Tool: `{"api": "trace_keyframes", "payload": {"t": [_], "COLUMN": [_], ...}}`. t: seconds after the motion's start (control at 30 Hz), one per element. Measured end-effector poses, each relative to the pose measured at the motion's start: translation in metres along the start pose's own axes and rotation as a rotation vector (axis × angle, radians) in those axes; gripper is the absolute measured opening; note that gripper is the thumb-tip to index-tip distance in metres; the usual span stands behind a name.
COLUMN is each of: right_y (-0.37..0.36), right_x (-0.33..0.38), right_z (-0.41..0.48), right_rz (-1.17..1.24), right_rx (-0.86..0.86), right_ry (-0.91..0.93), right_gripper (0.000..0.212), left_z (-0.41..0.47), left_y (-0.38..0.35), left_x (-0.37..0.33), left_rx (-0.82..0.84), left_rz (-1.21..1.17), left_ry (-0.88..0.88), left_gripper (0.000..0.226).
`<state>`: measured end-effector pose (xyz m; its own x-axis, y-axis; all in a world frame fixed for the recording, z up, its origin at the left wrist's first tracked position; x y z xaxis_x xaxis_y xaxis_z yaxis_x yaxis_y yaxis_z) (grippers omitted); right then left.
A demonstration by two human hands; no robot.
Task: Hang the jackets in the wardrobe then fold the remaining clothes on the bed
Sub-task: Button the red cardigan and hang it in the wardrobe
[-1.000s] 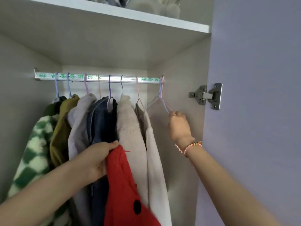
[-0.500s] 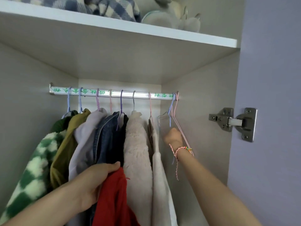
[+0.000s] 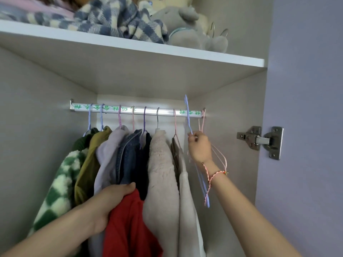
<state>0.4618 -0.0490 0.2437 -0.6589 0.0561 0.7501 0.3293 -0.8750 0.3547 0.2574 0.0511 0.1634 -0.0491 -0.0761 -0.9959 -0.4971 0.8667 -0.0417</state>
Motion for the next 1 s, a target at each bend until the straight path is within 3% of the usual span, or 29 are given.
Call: {"api": "trace_keyframes", "payload": {"t": [0.07,0.13,0.23,0.3,0.33,0.37,0.43,0.53,0.63,0.7,0.87,1.0], "right_y": [0.002,0.005,0.012,0.014,0.021,0.024,0.032,0.050,0.067,0.075,0.074,0.032], "right_x": [0.008,0.018,0.023,0.025,0.026,0.023,0.017,0.021,0.026,0.035,0.044,0.029], "right_z": [-0.055,-0.103,-0.129,-0.148,-0.171,-0.173,-0.191,-0.232,-0.274,-0.302,-0.347,-0.351], "right_rz": [-0.010,-0.053,0.145,0.352,0.343,0.291,0.143,0.014,-0.124,-0.185,0.023,-0.013], "right_rx": [-0.036,-0.018,0.157,0.299,0.308,0.304,0.268,0.201,0.250,0.299,0.532,0.622], "right_ry": [0.054,0.113,-0.048,-0.249,-0.306,-0.298,-0.211,-0.120,-0.132,-0.140,-0.229,-0.244], "right_gripper": [0.024,0.039,0.062,0.035,0.013,0.010,0.023,0.020,0.013,0.027,0.025,0.027], "left_z": [-0.010,-0.021,-0.026,-0.035,-0.047,-0.044,-0.040,-0.046,-0.055,-0.058,-0.058,-0.067], "left_y": [0.000,-0.001,-0.002,-0.005,-0.011,-0.012,-0.013,-0.012,-0.008,0.001,0.020,0.021], "left_x": [0.005,0.007,0.017,0.031,0.043,0.045,0.053,0.066,0.087,0.106,0.137,0.141], "left_rx": [0.044,0.070,0.123,0.136,0.152,0.147,0.126,0.092,0.041,0.009,-0.004,0.046], "left_rz": [0.026,0.039,0.099,0.102,0.107,0.116,0.169,0.387,0.517,0.550,0.555,0.656], "left_ry": [0.019,0.025,0.025,0.040,0.056,0.064,0.040,-0.057,-0.115,-0.117,-0.124,-0.173], "left_gripper": [0.026,0.024,0.022,0.024,0.025,0.025,0.021,0.025,0.032,0.032,0.036,0.036]}}
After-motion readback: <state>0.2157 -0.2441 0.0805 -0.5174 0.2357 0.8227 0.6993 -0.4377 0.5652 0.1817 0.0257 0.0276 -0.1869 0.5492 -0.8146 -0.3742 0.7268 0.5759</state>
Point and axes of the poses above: each hand's wrist, its own z-axis towards the middle knuckle, its own y-axis out of the back of the hand, x = y × z, the point moved 2 cm from there along z, towards the middle knuckle, and after that the axes turned 14 degrees about x, right-handed, at the moved point
